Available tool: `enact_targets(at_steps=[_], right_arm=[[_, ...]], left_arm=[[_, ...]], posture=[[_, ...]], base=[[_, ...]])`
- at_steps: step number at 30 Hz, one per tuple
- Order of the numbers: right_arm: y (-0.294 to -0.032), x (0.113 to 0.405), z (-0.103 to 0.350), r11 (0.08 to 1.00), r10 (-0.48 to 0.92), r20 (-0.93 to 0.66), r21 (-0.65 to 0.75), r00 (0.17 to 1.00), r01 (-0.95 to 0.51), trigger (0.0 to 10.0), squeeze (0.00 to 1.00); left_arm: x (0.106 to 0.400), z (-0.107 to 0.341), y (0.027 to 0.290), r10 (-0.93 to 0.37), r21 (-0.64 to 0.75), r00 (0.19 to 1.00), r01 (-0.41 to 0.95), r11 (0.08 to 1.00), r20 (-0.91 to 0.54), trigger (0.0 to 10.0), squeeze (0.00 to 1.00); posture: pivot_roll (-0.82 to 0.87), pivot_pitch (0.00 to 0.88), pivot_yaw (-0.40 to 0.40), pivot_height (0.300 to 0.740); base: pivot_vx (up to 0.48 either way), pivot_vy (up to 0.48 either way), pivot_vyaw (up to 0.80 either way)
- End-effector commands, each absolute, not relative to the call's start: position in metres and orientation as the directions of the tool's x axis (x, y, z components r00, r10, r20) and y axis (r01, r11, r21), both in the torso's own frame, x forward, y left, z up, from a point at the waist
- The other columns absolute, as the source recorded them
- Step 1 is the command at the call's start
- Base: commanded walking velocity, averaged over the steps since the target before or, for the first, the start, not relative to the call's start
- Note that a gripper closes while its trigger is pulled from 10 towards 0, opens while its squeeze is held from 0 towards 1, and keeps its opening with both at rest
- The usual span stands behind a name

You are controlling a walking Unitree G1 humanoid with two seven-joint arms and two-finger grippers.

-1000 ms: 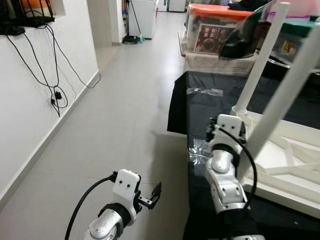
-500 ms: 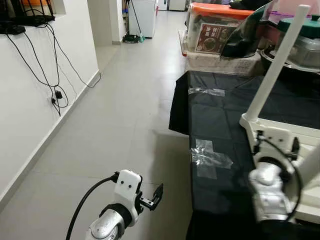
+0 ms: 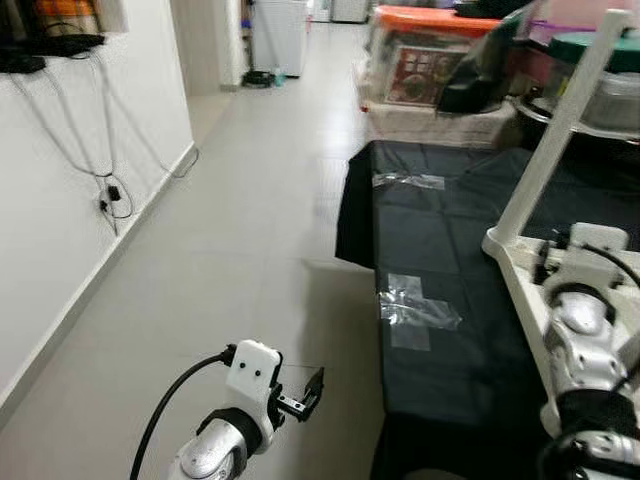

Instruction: Building children table

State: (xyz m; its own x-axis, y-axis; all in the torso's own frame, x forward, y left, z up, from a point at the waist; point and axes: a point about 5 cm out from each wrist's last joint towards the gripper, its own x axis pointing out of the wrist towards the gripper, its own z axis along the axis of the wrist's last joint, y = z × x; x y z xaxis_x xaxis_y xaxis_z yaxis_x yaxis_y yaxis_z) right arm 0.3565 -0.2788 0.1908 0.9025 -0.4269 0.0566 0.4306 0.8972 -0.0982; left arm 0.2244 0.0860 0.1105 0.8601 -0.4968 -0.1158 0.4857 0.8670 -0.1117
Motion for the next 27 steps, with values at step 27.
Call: enact_targets(at_steps=[27], right_arm=[[-0.28,0.391,0.195,0.874,-0.482,-0.344,-0.248,0.806,0.418,10.0,0.0]], left_arm=[[0.196,0.125,0.074,-0.537,-0.15,0.832,0.518,0.842,-0.14,10.0,0.0]], posture=[[0.1,0.239,-0.074,0.74]], base=[[0.0,0.0,0.0]])
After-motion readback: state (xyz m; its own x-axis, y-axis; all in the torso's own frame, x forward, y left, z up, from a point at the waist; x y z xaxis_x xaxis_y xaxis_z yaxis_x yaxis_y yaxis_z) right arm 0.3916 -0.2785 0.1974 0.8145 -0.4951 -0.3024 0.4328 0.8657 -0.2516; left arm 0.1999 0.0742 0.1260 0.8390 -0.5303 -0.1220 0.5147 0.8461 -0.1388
